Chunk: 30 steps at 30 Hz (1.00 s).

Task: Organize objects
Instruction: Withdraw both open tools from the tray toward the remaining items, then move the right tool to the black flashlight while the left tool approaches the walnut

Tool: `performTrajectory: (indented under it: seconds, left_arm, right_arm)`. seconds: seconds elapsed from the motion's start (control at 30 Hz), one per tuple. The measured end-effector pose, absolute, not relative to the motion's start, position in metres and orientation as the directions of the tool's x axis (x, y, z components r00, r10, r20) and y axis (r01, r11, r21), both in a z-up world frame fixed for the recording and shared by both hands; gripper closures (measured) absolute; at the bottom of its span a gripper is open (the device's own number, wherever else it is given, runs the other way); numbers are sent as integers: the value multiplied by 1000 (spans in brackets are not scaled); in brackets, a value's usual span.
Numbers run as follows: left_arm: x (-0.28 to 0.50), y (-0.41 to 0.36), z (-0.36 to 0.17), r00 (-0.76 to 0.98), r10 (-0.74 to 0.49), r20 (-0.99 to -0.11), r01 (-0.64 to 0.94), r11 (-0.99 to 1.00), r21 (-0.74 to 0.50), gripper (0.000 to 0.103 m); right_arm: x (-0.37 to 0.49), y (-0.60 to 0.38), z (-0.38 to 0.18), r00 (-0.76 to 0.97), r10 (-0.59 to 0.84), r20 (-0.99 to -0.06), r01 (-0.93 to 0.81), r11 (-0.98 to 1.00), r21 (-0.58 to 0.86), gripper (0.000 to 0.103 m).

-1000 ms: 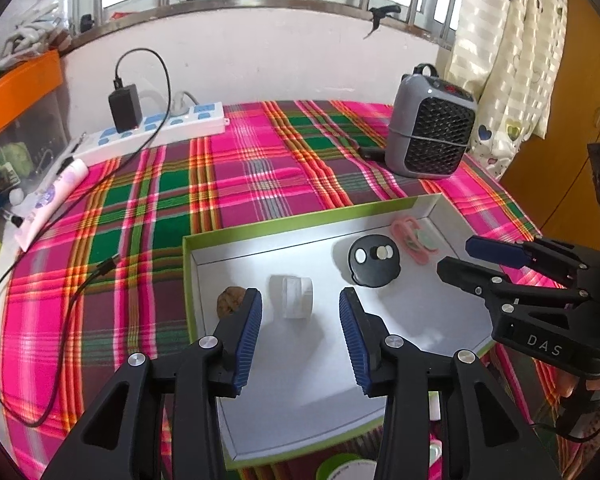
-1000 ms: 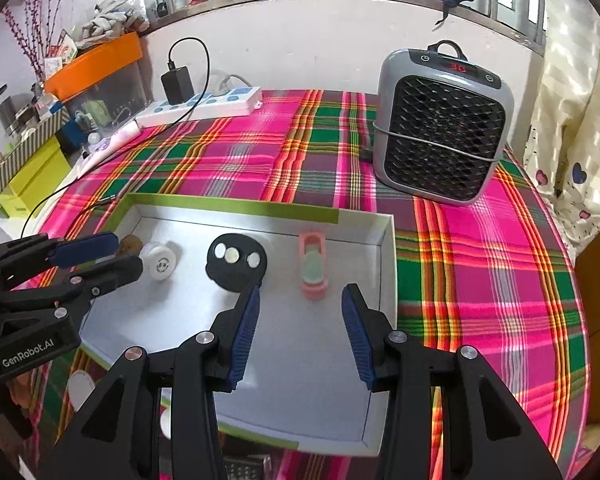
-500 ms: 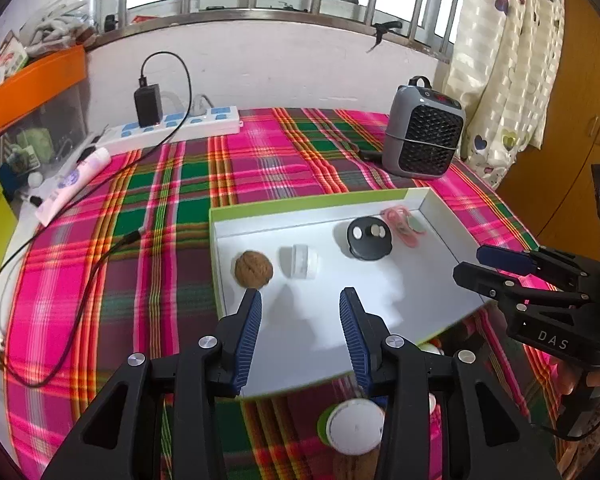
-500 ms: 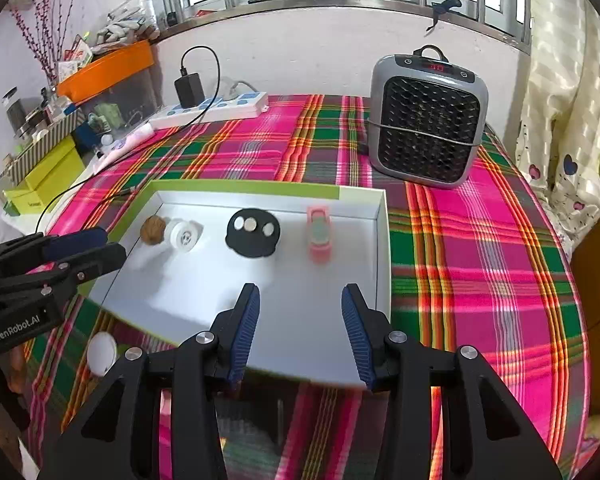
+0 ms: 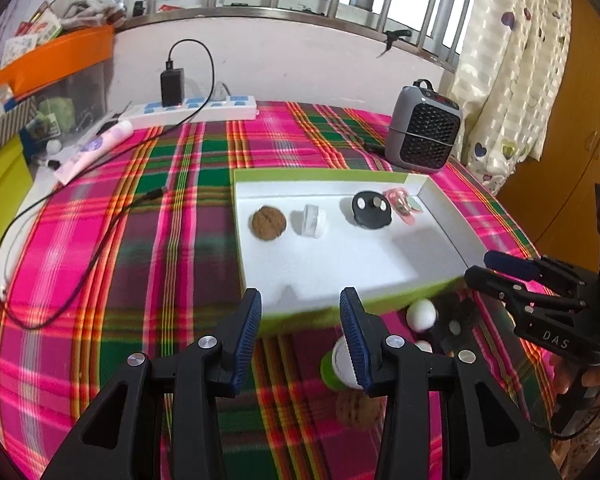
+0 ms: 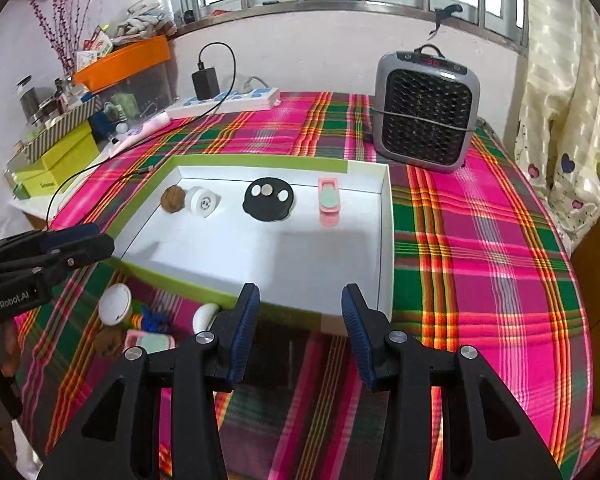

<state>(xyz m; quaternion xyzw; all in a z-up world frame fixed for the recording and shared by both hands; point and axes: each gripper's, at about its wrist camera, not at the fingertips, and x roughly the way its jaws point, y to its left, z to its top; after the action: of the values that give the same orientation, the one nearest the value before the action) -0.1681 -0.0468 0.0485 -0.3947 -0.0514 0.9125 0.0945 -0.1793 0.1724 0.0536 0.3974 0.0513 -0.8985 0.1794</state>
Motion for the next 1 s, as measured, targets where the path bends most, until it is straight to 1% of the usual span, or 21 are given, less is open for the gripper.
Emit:
performTrajectory:
  seconds: [0.17,0.3,0.47,0.7,0.83,1.0]
  left_arm:
    - [-150,-56,45,-672,227,-705,-116,-972,-203,64]
    - [-139,-54,38,-655,236,-718,-125,-971,-204,64]
    - [-126,-49,31,-638,266,-722,-150,-963,-222,64]
    - [-116,-37,27,-618,302,-726,-188,-953,-236,64]
    - [-116,-32,23,-603,304,-737,-198,-953,-231,64]
    - [-116,-31,20,-595,307,-742,-203,-952,-231,64]
  right_arm:
    - [-164,175,54,-621,-313,-718,393,-918,60,59]
    - [-161,174,48,-602,-334,-725,416,-906,72,59]
    - [-162,171,41,-564,-387,-730,450,-885,122,59]
    - [-164,164,33,-516,-417,-748,490,-860,142,59]
    - [-159,168,32,-494,-446,-746,495,-850,181,59]
    - [-149,167,33,-484,-450,-751,516,-839,170,59]
